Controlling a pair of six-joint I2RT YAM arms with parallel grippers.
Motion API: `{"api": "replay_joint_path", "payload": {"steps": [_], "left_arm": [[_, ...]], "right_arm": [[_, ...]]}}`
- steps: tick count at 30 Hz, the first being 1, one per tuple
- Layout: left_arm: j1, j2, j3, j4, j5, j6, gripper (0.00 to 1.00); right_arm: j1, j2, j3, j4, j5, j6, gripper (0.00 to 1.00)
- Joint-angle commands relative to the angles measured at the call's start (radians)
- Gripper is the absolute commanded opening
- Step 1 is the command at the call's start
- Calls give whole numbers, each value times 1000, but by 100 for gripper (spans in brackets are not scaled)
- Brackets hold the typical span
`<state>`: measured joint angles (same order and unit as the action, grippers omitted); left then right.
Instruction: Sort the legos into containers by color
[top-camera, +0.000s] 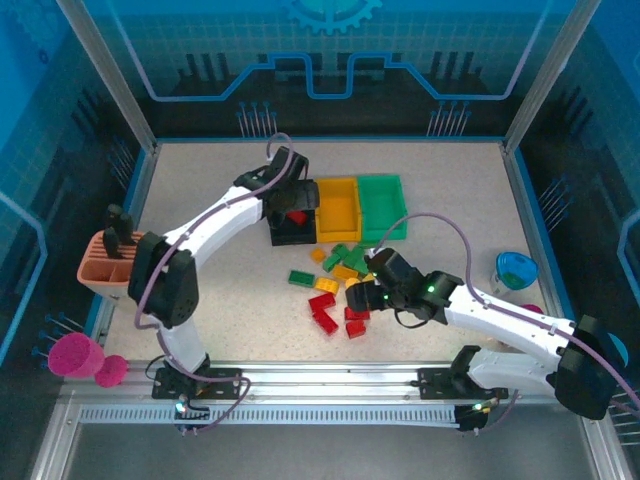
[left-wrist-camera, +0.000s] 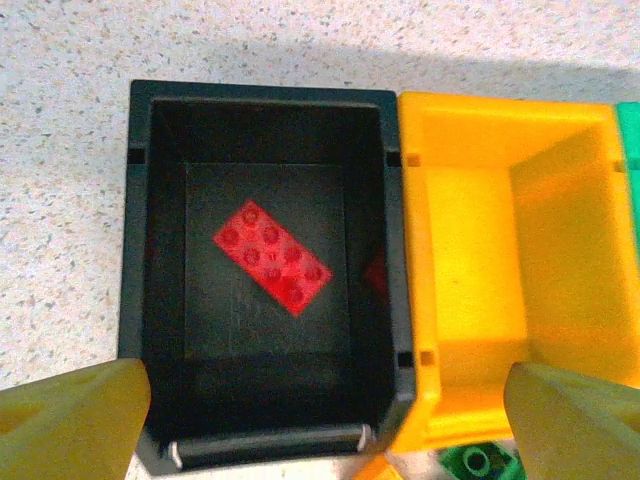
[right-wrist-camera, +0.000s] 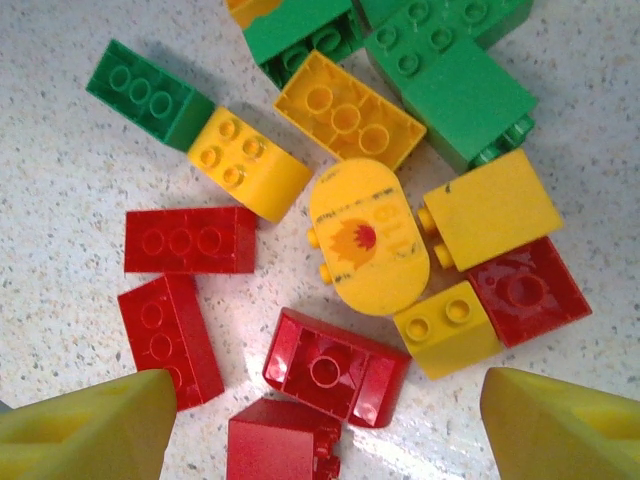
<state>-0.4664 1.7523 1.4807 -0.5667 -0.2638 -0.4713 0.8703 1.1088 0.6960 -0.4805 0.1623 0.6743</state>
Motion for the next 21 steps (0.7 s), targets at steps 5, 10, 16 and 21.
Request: {"api": "replay_joint_path", "payload": {"steps": [5,10,16,21], "left_arm": [[-20,-212,-136,34,39,-19,92],[-61,-317,-251,32,4,-21,91],[-97,-430,-371,18,-25,-44,91],[-100,-495,-445,7,-40,-62,91]], "right_arm": [[87,11,-24,-106,46,79,77],[147,52,-51,-82,45,135,74],[205,151,-37,-62,47,162,69],[223,235,-6,-44,49,167,66]]}}
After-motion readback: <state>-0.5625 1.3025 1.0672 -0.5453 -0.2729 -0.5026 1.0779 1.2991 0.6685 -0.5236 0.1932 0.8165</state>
